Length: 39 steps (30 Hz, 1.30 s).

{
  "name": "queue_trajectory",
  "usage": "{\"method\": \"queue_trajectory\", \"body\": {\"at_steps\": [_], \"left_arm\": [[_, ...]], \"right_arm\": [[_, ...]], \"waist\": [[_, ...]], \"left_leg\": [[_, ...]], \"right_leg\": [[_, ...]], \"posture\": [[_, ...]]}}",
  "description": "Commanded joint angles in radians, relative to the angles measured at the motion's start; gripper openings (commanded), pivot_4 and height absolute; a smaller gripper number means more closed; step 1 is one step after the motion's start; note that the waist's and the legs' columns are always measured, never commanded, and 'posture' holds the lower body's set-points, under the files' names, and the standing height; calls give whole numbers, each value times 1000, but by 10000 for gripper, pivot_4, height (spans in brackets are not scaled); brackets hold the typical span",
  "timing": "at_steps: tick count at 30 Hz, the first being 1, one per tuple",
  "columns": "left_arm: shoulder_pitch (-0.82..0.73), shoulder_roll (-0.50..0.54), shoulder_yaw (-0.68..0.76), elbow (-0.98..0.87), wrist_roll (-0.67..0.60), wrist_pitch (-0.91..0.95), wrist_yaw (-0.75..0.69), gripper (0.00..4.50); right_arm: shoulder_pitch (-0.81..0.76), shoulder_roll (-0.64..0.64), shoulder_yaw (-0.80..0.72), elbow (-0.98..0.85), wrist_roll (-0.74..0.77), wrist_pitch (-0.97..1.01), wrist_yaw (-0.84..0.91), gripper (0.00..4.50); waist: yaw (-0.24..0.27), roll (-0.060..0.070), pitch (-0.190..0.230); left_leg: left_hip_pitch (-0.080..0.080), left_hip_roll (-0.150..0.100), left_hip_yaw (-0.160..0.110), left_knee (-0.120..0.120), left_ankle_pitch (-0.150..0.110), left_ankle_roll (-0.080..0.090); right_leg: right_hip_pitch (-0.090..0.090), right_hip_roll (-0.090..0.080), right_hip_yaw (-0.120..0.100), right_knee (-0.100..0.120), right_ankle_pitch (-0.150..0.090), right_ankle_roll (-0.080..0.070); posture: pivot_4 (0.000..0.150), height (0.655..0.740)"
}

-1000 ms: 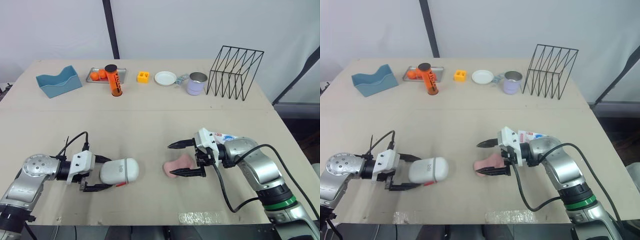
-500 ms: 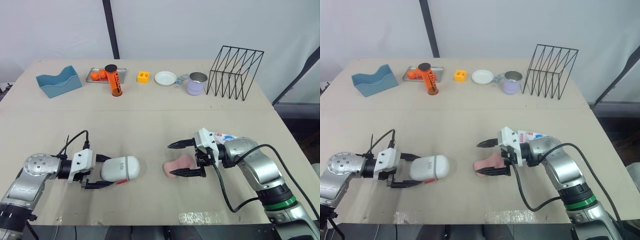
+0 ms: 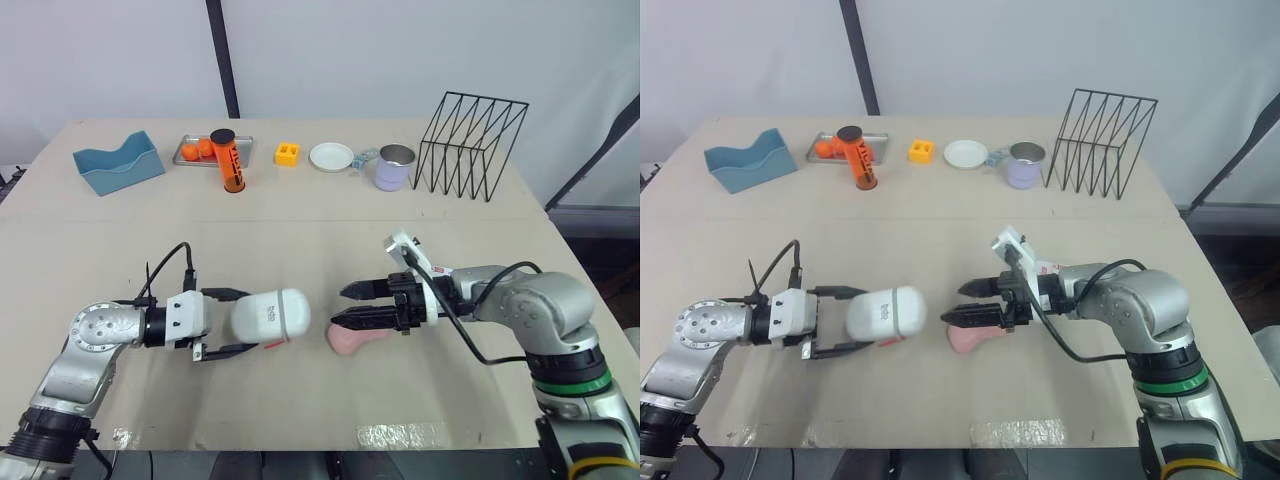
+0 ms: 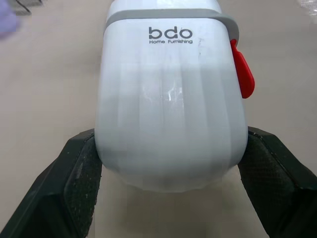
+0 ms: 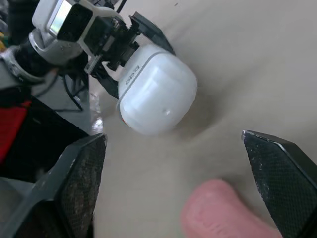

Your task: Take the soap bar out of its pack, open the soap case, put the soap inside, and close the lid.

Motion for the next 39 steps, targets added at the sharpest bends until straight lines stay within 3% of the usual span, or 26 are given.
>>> {"method": "queue_trajectory", "body": {"at_steps": [1, 10, 37, 39], "left_arm": [[-20, -24, -14, -54, 47, -56, 59, 37076], [-13, -48, -60, -83, 87, -90, 97, 37076], [-25, -47, -88, -89, 99, -73, 146, 37076], [-24, -47, -90, -91, 99, -71, 147, 36261]], "right_arm": [[-45, 57, -80, -7, 103, 180, -84, 45000], [-101, 175, -165, 100, 168, 308, -234, 45000], [-103, 183, -142, 195, 375, 308, -472, 45000], [-102, 182, -140, 199, 388, 308, -484, 39872]], "waist": [[-1, 0, 0], [-1, 0, 0], [-1, 0, 0], [-1, 0, 0]], "left_leg": [[0, 0, 0, 0, 0, 0], [-1, 0, 1, 0, 0, 0], [-4, 0, 1, 0, 0, 0], [-4, 0, 1, 0, 0, 0]], "right_leg": [[0, 0, 0, 0, 0, 0], [-3, 0, 1, 1, 0, 0], [-6, 1, 2, 3, 0, 0], [-6, 1, 2, 3, 0, 0]], "posture": [[1500, 7400], [1500, 7400], [1500, 7400], [1500, 7400]]}}
